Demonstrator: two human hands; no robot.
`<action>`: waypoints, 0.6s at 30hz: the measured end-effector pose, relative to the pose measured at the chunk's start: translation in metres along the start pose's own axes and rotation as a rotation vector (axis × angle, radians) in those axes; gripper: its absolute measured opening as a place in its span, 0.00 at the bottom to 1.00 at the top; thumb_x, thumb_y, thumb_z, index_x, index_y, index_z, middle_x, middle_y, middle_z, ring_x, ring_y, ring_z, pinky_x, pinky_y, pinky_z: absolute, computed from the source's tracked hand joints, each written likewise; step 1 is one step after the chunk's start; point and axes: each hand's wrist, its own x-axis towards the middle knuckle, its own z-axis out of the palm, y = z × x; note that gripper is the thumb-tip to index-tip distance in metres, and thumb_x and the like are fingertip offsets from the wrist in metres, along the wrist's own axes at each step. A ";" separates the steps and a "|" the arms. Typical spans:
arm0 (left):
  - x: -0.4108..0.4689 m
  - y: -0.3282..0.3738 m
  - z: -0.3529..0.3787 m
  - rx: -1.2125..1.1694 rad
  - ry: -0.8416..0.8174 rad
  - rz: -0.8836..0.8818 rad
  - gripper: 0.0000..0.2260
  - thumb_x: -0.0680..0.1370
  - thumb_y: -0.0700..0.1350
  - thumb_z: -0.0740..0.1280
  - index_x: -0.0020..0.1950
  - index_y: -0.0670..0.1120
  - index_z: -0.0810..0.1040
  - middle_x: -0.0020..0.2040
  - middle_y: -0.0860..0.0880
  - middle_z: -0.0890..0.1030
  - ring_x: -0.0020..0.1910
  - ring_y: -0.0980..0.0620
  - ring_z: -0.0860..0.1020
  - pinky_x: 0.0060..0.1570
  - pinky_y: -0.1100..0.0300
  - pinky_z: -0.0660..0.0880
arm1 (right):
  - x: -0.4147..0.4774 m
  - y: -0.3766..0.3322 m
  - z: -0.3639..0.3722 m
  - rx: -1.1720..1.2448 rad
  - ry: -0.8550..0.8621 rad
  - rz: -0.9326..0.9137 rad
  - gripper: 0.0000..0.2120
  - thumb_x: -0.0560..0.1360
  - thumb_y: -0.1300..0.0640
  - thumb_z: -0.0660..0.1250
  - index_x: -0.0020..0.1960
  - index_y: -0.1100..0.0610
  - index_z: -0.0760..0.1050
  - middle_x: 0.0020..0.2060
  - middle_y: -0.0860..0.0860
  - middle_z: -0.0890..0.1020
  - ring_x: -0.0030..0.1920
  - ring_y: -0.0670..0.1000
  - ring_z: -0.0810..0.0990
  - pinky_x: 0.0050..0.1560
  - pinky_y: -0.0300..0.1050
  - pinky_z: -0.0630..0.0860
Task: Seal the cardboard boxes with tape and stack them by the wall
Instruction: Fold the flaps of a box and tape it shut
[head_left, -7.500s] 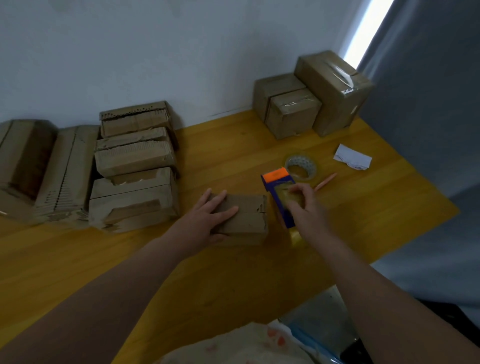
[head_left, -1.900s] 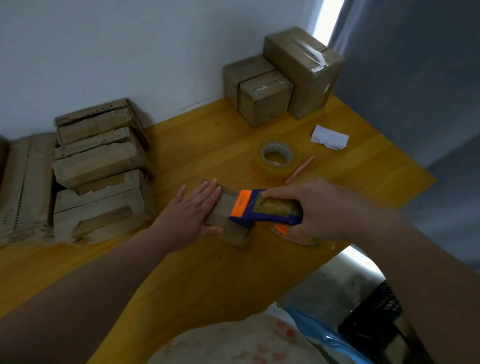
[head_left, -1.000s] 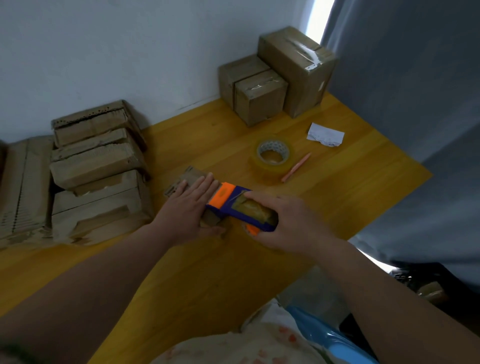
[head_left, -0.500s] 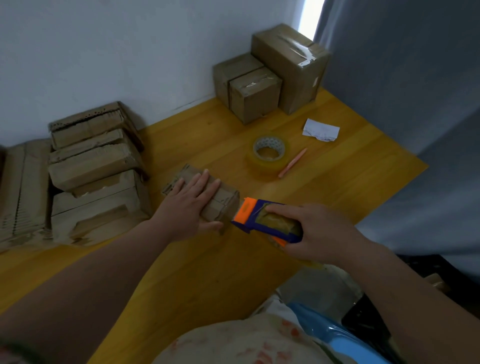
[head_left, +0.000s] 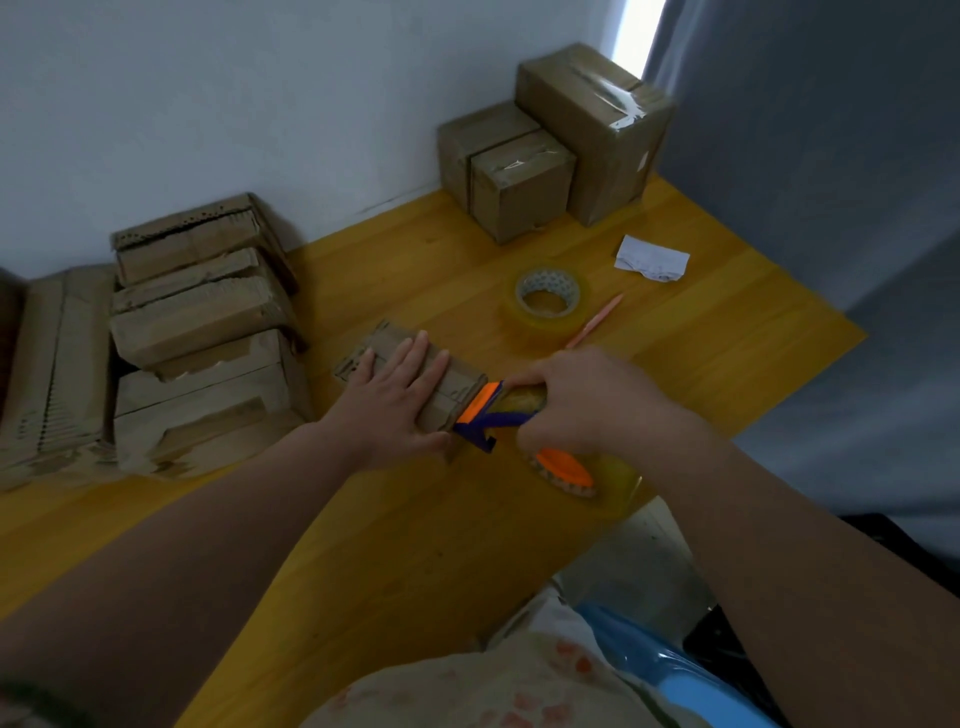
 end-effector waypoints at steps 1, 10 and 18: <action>0.000 0.001 0.000 0.002 0.000 -0.002 0.47 0.63 0.75 0.38 0.76 0.52 0.31 0.77 0.45 0.33 0.77 0.49 0.37 0.72 0.44 0.35 | 0.003 0.002 -0.004 0.017 -0.017 0.009 0.30 0.67 0.46 0.71 0.68 0.37 0.70 0.44 0.42 0.70 0.43 0.47 0.73 0.37 0.42 0.72; -0.004 0.015 -0.010 -0.081 -0.029 -0.013 0.41 0.76 0.64 0.55 0.77 0.49 0.33 0.77 0.46 0.32 0.77 0.49 0.36 0.73 0.47 0.35 | 0.028 0.021 0.020 0.190 -0.153 0.108 0.28 0.67 0.47 0.73 0.66 0.44 0.74 0.52 0.47 0.77 0.48 0.49 0.78 0.51 0.48 0.80; 0.008 0.050 -0.011 -0.140 0.101 -0.176 0.32 0.82 0.60 0.47 0.78 0.46 0.39 0.79 0.47 0.40 0.77 0.50 0.39 0.74 0.50 0.37 | 0.014 0.052 0.026 0.316 0.146 0.206 0.34 0.68 0.51 0.73 0.72 0.42 0.66 0.45 0.46 0.78 0.40 0.47 0.78 0.34 0.41 0.74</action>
